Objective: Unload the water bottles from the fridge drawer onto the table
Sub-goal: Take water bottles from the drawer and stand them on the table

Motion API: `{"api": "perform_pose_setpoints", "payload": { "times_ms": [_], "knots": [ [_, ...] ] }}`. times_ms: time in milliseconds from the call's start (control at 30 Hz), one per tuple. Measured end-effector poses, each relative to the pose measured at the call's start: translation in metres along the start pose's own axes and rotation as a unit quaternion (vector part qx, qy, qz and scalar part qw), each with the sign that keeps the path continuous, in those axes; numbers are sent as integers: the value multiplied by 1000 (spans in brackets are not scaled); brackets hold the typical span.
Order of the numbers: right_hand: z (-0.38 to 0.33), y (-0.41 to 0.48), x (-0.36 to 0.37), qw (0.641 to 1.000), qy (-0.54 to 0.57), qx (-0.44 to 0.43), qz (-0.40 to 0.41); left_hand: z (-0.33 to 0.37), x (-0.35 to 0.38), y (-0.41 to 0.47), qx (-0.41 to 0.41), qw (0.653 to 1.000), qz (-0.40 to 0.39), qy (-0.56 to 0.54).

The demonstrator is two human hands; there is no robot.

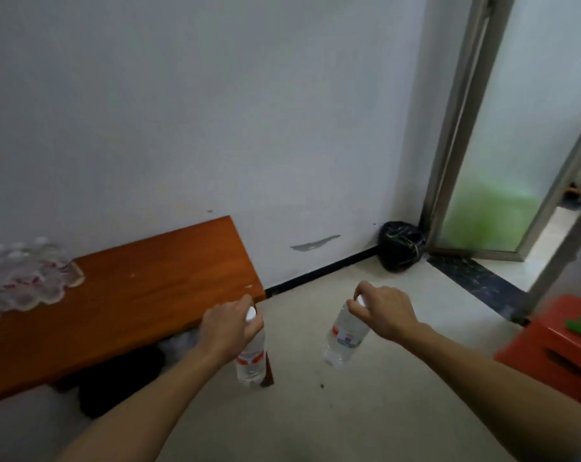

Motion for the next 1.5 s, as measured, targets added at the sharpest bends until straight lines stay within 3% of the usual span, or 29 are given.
{"api": "perform_pose_setpoints", "payload": {
  "times_ms": [367,600,900,1067,1500],
  "knots": [
    [-256,145,75,975,28,-221,-2,-246,-8,-43,-198,980,5,28],
    [-395,251,139,952,32,-304,-25,-391,-3,-24,-305,952,-5,40],
    [-557,339,186,926,38,-373,-42,-534,-6,-21,-421,905,61,12],
    [-636,373,221,922,33,-384,-37,-619,12,-2,-416,909,29,24],
    [-830,441,318,935,65,-335,-96,-822,36,73,-272,960,12,-67]
  ]
}}
Point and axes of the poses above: each hand's wrist, its own y-axis towards the middle knuckle, its own x-axis out of the palm, z = x × y, the point moved 10 cm from there along y, towards the middle knuckle, and after that the axes turned 6 degrees about x, right-handed, at the moved point
